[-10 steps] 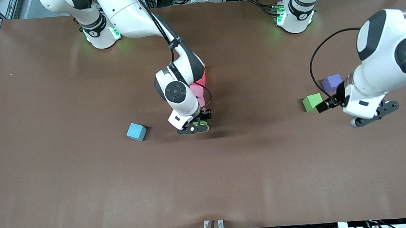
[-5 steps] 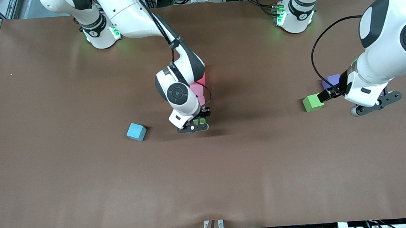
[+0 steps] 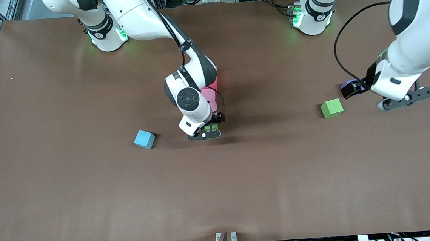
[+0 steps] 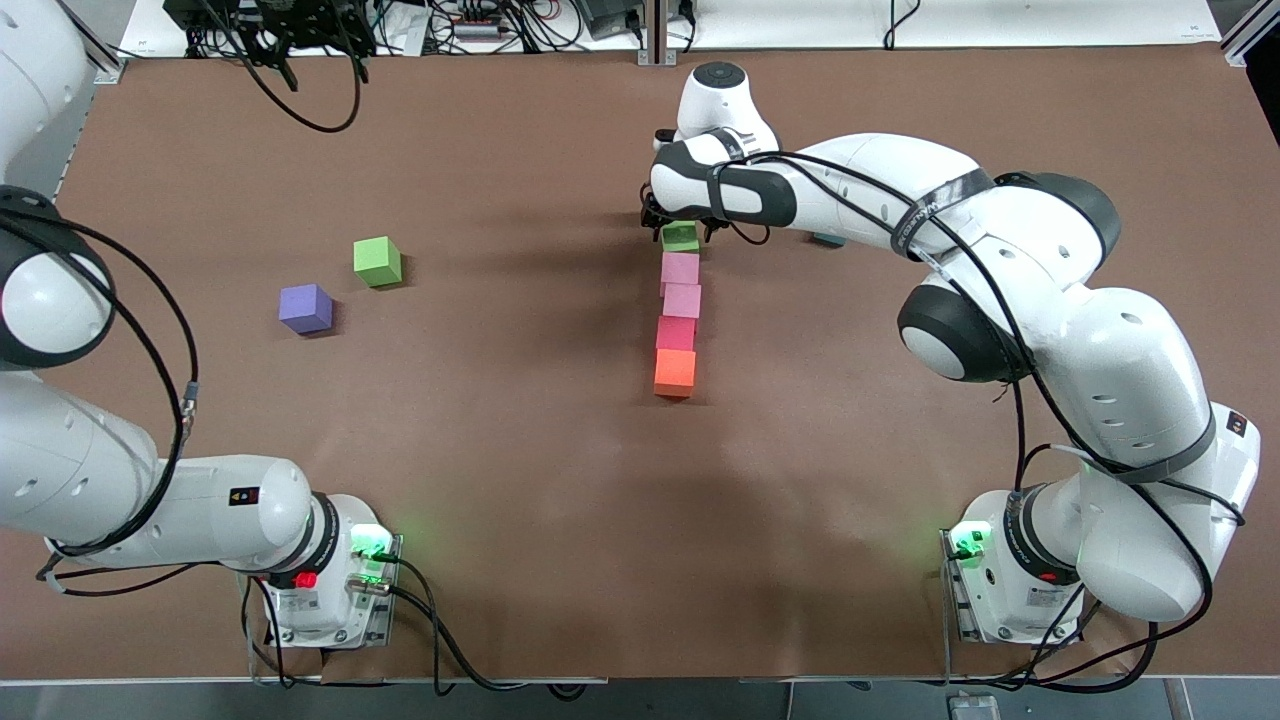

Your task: Arrange blocks into number 1

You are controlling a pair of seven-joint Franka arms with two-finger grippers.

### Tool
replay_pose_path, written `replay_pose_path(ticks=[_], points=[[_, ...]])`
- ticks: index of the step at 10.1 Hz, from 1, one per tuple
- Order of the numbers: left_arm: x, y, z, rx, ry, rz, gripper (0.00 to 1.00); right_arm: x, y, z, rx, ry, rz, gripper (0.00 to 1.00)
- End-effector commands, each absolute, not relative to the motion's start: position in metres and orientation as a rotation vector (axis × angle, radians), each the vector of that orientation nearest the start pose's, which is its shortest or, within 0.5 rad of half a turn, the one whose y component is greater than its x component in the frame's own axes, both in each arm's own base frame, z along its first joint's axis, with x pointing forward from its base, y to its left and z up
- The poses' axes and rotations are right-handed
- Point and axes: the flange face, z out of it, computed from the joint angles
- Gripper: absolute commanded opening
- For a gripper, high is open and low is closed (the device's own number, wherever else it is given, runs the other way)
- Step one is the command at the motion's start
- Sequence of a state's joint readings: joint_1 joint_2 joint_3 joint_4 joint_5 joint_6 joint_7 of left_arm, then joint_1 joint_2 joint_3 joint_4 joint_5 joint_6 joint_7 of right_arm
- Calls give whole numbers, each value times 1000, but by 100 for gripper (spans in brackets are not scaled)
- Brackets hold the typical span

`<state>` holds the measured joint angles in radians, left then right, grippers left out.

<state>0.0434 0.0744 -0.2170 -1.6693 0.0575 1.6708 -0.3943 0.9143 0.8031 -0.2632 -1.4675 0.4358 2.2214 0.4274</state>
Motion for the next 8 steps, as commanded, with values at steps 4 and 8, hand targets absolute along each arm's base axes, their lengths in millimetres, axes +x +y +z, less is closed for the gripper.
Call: replay_pose_path(ticks=[4, 8], points=[[544, -86, 608, -3087, -278, 57, 100, 596, 374, 335, -2901, 159, 80, 100], [540, -81, 635, -3091, 16, 72, 100, 626, 227, 434, -3024, 36, -4, 100]])
